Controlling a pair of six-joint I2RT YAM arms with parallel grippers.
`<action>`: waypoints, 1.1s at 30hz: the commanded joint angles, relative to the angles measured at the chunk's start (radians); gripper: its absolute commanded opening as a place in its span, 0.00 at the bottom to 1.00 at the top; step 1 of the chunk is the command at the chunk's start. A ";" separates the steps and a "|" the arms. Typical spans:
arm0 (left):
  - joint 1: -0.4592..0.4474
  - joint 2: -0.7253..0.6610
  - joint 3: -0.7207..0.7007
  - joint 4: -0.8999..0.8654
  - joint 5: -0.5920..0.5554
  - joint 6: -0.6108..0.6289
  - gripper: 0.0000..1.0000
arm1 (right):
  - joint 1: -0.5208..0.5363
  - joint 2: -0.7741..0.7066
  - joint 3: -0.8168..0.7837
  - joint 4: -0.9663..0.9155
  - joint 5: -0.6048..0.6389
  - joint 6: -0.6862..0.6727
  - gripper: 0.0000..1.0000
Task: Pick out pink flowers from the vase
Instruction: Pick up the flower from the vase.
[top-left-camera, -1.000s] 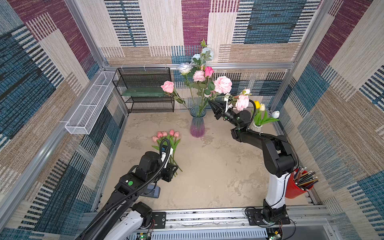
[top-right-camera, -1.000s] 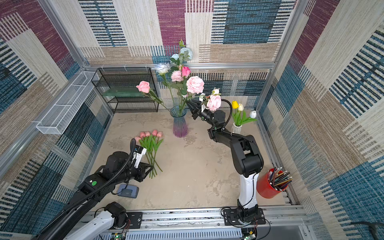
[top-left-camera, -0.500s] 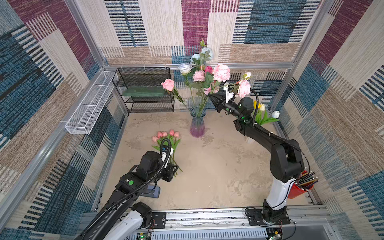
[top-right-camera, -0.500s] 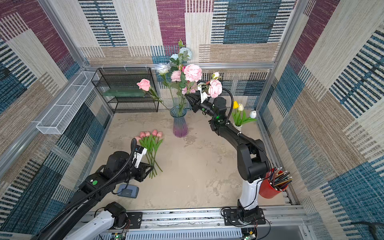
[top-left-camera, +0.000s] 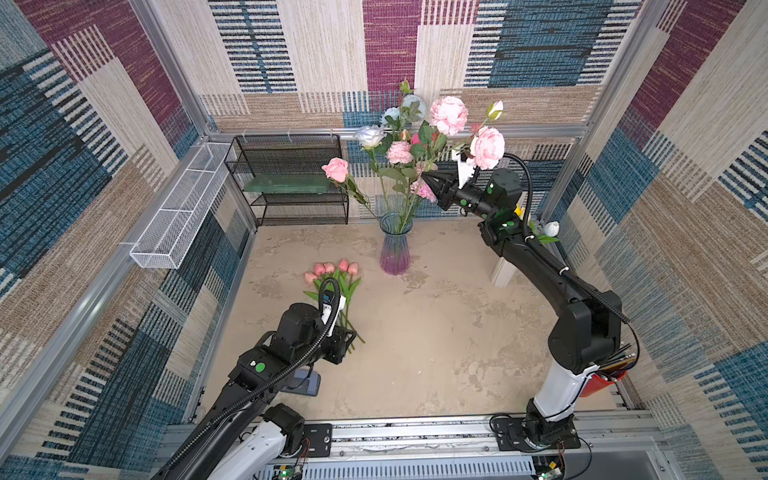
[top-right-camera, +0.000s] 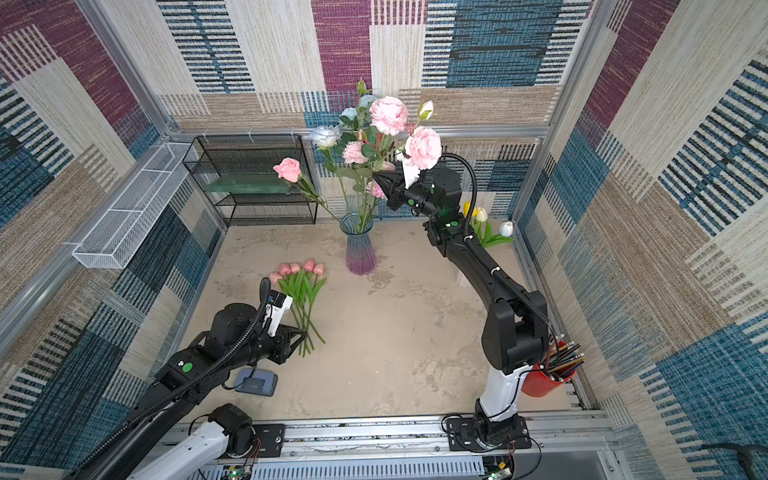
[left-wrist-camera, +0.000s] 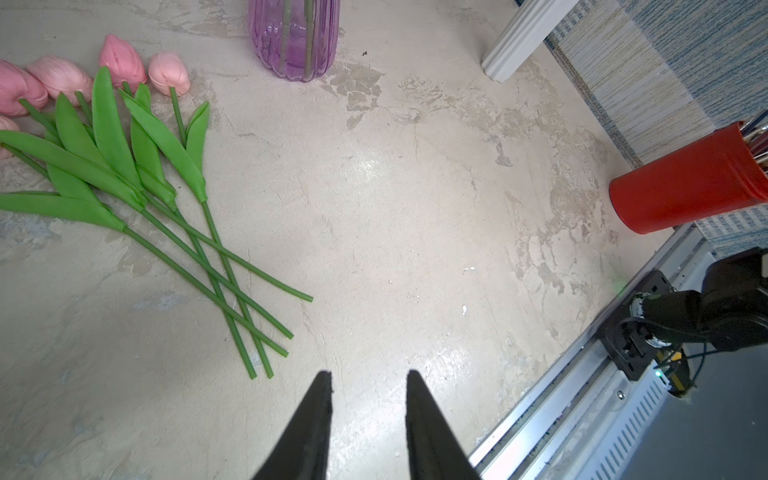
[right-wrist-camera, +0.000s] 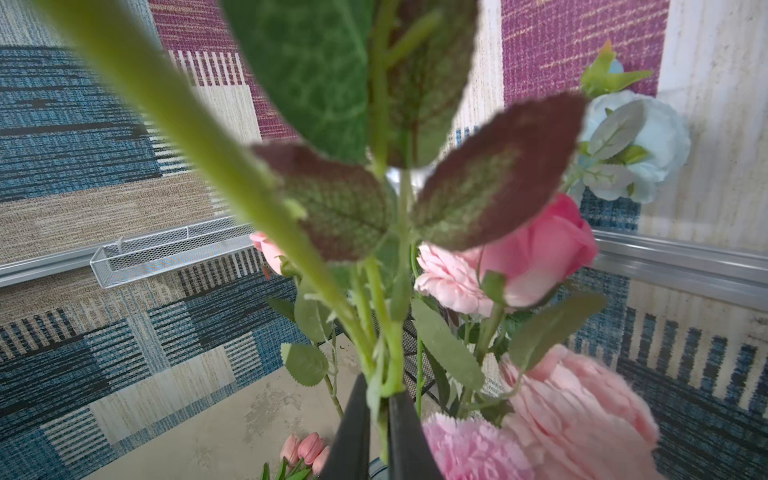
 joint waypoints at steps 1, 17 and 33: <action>-0.001 -0.001 0.004 -0.002 -0.008 0.009 0.33 | 0.003 -0.028 0.050 -0.091 -0.011 -0.017 0.08; -0.001 -0.006 0.004 -0.004 -0.009 0.011 0.34 | 0.037 -0.155 0.040 -0.228 -0.044 0.010 0.01; -0.002 -0.011 0.153 0.090 0.043 0.043 0.52 | 0.219 -0.392 -0.410 -0.092 0.052 0.106 0.00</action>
